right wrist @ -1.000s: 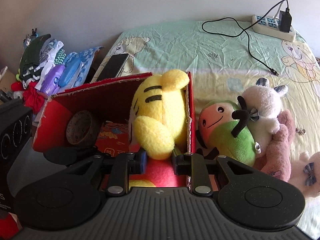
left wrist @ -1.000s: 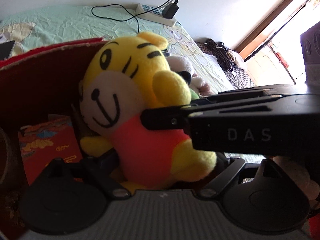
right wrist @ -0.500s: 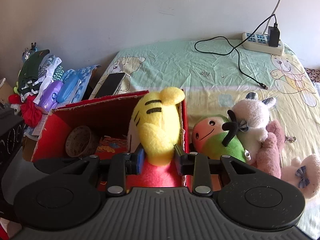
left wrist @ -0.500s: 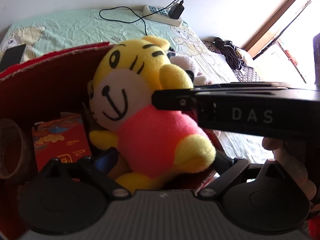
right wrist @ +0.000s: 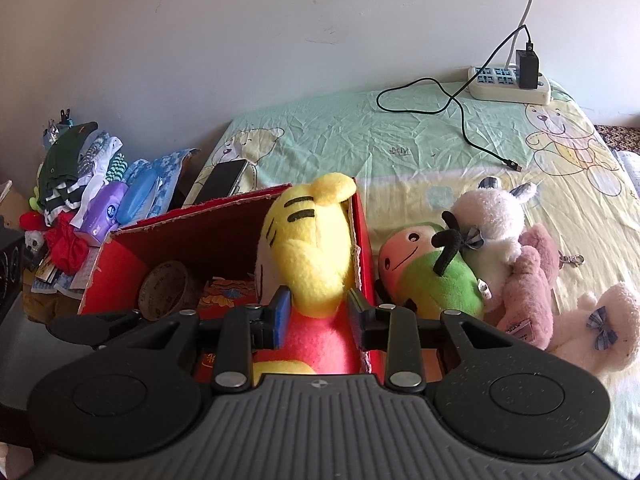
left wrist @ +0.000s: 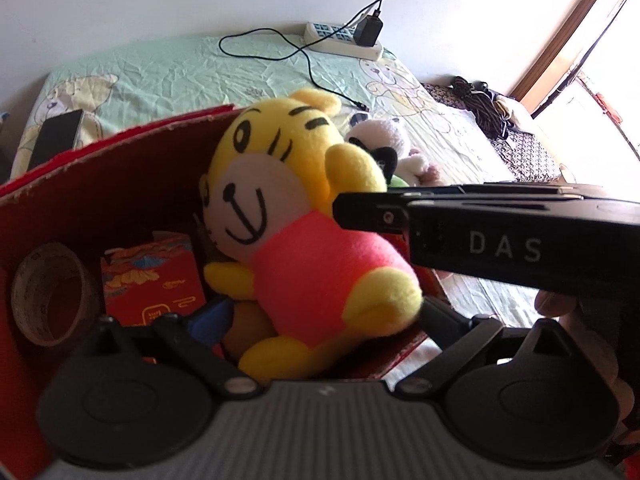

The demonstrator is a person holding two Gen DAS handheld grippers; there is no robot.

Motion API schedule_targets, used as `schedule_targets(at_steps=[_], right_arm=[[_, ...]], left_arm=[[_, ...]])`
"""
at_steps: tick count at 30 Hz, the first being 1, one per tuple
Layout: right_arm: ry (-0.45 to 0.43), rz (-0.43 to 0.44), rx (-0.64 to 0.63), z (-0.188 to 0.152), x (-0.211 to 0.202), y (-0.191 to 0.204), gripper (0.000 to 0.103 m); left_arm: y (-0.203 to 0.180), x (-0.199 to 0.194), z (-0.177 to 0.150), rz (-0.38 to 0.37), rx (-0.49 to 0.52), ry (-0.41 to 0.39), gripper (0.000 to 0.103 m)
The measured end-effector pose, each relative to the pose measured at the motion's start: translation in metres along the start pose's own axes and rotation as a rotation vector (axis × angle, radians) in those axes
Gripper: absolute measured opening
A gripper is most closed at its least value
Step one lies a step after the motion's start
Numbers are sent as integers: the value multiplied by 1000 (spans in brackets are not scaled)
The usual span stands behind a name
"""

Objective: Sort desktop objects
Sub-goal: 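Lower the tiger plush into the red box with both grippers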

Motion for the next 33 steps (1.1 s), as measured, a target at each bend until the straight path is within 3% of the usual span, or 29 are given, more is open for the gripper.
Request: schedule_targets(at_steps=[12, 33], right_arm=[[-25, 7, 39, -6, -8, -2, 33], [-99, 30, 134, -14, -38, -11, 35]], left_arm=[[0, -9, -1, 74, 9, -4, 100], [-5, -14, -9, 95, -17, 0, 101]])
Point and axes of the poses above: each gripper's, at about its wrist camera, not at the fingertips, and x roughly the way its jaws point, y to its left, z to its top, the point moved 10 cm from there along x, roughly the way its jaws point, and after that the axes turned 13 degrees about -y, right-handed, at the moved point
